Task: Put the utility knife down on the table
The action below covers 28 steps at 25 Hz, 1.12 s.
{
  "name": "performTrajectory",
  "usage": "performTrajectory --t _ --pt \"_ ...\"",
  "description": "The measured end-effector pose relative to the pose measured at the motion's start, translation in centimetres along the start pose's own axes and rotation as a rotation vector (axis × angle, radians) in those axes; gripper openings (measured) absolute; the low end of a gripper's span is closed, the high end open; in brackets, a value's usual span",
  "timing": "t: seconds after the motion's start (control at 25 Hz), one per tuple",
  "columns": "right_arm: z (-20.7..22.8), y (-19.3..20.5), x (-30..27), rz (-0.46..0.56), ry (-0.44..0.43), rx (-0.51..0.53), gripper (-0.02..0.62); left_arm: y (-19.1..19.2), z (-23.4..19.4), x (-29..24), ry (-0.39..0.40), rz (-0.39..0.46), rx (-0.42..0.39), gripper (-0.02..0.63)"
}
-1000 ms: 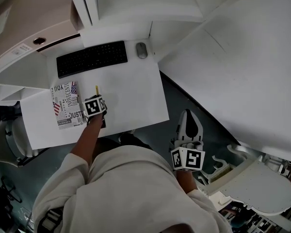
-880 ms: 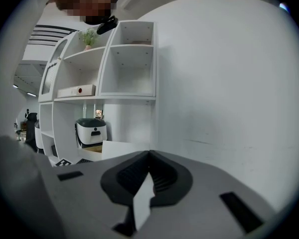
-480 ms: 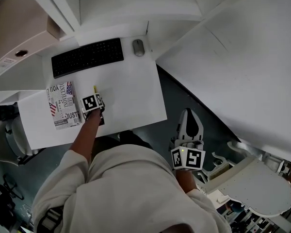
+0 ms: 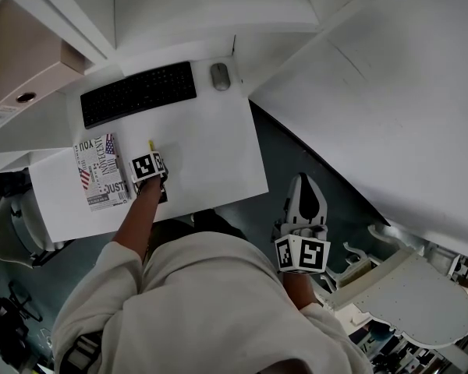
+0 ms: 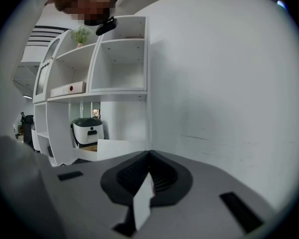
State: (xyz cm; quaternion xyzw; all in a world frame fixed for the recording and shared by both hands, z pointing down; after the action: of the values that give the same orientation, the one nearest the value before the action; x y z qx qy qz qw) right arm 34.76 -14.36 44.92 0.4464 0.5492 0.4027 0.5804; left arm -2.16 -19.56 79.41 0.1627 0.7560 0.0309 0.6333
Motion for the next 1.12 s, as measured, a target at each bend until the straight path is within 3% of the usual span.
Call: performTrajectory --t 0.64,1.12 --pt "-0.5 -0.2 0.5 0.004 0.002 0.008 0.003 0.1 0.1 0.0 0.016 0.002 -0.017 0.077" --pt "-0.7 -0.5 1.1 0.012 0.003 0.013 0.003 -0.1 0.5 0.7 0.038 0.016 -0.056 0.123"
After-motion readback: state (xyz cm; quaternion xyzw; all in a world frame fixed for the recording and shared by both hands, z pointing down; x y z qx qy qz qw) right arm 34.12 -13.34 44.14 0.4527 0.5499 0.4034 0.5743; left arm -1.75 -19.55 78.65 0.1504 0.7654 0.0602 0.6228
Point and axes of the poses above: the fingertips, and each gripper's own axes: x backward along the fingers, z to its right, y out of its underside, the point moved 3 cm from there along x, backward along the fingers
